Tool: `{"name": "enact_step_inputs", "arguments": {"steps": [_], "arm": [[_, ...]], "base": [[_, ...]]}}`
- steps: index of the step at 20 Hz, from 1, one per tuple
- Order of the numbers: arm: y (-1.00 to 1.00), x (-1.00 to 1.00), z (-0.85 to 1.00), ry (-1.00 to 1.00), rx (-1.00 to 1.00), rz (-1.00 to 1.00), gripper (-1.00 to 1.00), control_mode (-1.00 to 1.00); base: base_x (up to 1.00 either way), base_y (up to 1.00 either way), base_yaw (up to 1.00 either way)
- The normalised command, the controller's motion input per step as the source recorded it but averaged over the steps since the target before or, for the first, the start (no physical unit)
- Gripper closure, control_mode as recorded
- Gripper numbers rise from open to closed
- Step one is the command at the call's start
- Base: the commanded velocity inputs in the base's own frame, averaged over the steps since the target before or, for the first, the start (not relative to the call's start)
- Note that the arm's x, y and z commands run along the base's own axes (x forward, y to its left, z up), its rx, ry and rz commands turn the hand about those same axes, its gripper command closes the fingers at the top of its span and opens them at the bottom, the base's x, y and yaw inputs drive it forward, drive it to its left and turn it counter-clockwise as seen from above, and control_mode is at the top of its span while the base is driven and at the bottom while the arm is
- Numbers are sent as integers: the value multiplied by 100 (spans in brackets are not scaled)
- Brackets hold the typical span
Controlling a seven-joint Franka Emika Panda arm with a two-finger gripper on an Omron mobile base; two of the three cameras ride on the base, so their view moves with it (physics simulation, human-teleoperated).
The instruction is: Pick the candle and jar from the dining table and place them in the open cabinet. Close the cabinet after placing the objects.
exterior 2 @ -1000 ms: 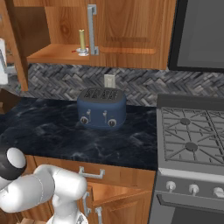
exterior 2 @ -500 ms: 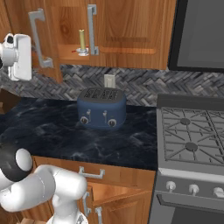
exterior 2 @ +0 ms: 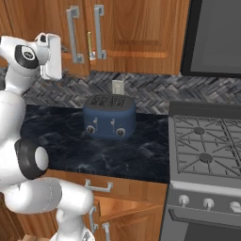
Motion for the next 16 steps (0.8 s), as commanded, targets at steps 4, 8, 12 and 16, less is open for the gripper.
{"name": "enact_step_inputs", "arguments": {"steps": [4, 8, 12, 16], "arm": [[-62, 94, -15, 16, 1, 0, -100, -100], [-46, 97, -18, 20, 0, -5, -100, -100], [-16, 74, -15, 15, 0, -12, -100, -100], [-44, 6, -4, 4, 0, -3, -100, -100]], "base": [[0, 0, 0], [0, 0, 0], [0, 0, 0], [0, 0, 0]]}}
